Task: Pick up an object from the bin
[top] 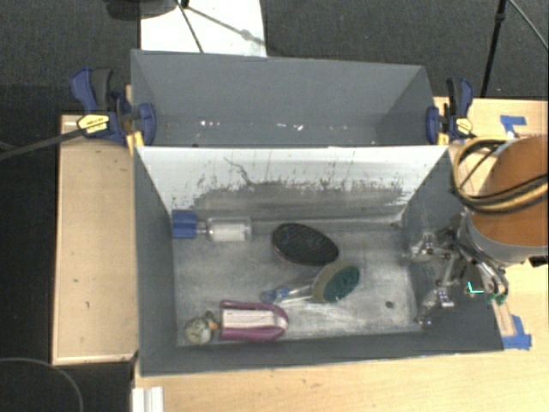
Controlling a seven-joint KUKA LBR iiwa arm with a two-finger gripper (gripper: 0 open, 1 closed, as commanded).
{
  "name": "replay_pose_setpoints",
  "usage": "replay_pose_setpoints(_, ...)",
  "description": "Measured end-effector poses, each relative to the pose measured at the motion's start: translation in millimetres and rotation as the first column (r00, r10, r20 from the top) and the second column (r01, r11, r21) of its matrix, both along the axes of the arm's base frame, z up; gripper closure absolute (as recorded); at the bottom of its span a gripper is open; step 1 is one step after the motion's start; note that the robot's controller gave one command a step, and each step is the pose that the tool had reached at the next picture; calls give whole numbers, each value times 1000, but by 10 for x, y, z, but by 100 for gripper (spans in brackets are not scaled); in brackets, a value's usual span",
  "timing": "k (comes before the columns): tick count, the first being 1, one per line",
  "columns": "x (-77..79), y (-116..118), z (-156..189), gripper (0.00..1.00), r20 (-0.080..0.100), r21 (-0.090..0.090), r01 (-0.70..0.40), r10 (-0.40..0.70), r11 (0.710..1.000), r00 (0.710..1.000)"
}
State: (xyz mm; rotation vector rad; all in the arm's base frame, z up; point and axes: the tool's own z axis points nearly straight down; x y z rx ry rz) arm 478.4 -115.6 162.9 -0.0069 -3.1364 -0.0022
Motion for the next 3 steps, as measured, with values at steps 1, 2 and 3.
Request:
replay_pose_setpoints(1, 214, 496, -930, 0, 13, -2, -4, 4, 1000, 1000)
replay_pose_setpoints(2, 467, 1090, -898, 0, 15, -1, 145, -145, 989, 989)
replay_pose_setpoints(3, 493, 1082, -880, 100, 24, 0, 141, -141, 990, 990)
